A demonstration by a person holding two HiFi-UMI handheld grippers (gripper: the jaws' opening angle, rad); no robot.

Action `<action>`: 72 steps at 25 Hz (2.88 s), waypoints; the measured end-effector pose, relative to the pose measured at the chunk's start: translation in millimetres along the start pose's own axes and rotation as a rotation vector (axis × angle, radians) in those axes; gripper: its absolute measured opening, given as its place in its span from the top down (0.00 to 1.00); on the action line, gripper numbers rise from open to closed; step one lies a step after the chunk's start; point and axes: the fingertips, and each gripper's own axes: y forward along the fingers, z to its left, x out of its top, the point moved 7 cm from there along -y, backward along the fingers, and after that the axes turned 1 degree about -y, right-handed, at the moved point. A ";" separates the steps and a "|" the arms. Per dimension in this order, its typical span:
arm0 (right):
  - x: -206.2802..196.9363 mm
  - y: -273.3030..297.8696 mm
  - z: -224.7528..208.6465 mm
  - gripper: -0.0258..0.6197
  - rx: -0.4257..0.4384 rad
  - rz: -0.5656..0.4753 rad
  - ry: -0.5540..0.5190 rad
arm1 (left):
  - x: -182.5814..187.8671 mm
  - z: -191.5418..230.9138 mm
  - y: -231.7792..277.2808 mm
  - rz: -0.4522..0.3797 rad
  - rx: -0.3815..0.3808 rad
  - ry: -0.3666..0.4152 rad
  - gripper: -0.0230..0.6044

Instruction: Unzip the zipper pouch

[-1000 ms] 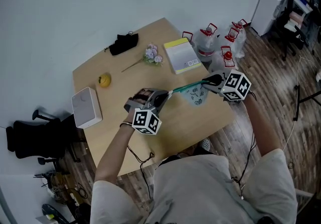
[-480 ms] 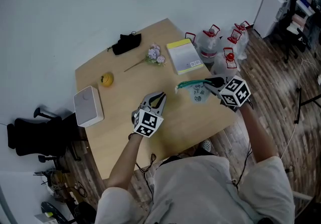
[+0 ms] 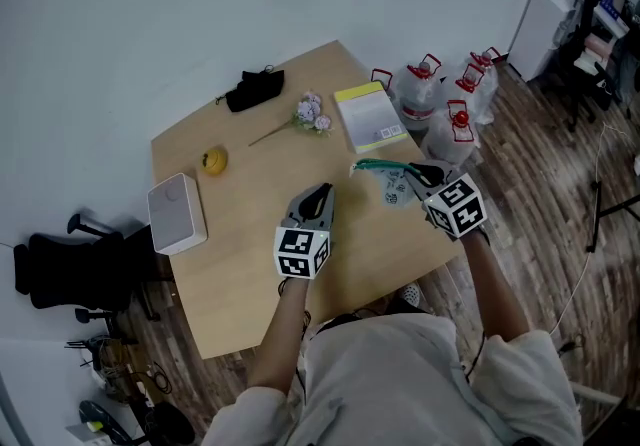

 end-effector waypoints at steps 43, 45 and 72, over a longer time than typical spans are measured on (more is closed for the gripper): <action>-22.4 -12.2 78.5 0.89 -0.130 -0.124 0.164 | -26.1 -30.9 -34.2 0.033 0.077 -0.160 0.93; -22.2 -12.3 78.9 0.89 -0.129 -0.125 0.164 | -26.7 -30.1 -35.4 0.034 0.083 -0.161 0.93; -15.8 -15.2 76.7 0.89 -0.122 -0.131 0.140 | -24.3 -36.7 -29.3 0.003 0.030 -0.157 0.93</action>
